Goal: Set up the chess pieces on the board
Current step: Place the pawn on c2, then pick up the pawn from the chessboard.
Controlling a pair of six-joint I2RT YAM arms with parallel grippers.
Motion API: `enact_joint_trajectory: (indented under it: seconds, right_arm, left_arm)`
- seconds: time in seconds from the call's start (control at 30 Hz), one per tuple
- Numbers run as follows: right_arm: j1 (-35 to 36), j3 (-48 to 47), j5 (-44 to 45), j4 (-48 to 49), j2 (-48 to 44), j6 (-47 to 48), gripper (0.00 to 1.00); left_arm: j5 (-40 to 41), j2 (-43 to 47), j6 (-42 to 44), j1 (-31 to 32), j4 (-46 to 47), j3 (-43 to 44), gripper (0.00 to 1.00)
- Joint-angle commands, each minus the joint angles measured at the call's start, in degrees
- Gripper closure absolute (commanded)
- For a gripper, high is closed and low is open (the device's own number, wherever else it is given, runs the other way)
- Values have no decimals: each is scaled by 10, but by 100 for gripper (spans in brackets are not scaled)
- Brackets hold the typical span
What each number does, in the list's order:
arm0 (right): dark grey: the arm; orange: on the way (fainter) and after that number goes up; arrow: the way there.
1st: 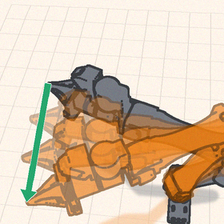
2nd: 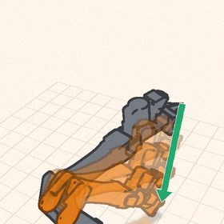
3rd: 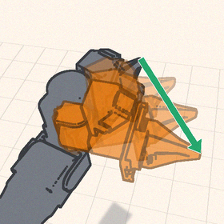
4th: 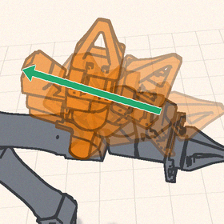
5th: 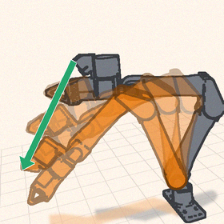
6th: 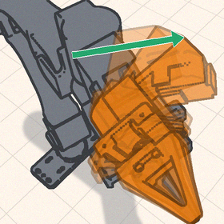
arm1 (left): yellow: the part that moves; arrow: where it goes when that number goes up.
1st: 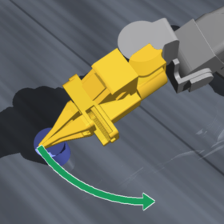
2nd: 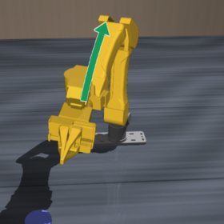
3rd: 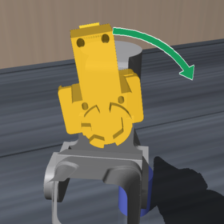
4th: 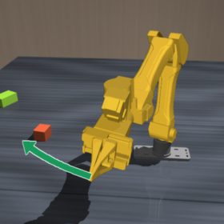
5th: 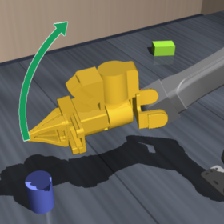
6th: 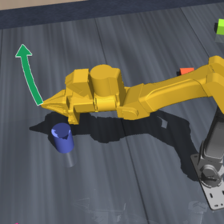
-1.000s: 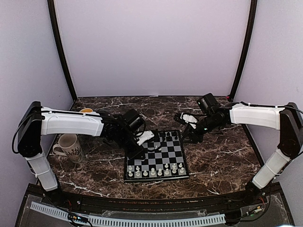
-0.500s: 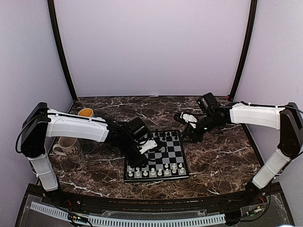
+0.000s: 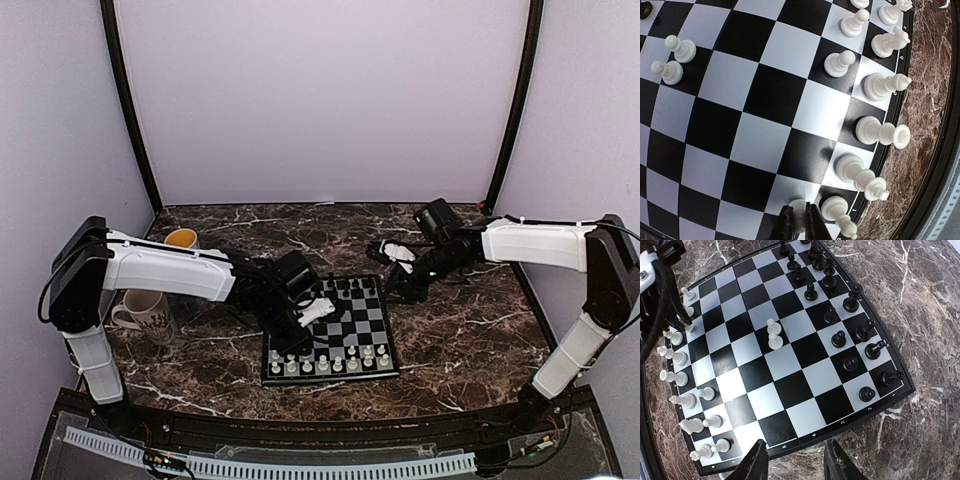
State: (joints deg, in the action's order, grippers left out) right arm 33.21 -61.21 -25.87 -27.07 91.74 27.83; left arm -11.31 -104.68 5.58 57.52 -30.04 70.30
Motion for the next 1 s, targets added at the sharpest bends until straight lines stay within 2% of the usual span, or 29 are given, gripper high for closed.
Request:
enact_joint_trajectory:
  seconds: [0.0,0.2,0.37,0.63,0.77,0.97]
  right_arm:
    - [2,-12,-2,2,8,3,61]
    - [3,-13,-2,1,9,4,61]
    - [2,-14,-3,1,9,4,61]
    - [2,-14,-4,-1,9,3,61]
    - [2,-15,-4,-1,9,3,61]
    - [3,-15,-3,-1,7,3,61]
  left_arm:
    - [3,-4,6,4,-3,13,95]
    - [5,-12,7,6,-9,14,93]
    - [13,-11,7,7,-19,18,81]
    - [41,20,20,7,-55,54,73]
    - [72,32,17,2,-26,65,70]
    - [128,-27,-25,-27,0,134,68]
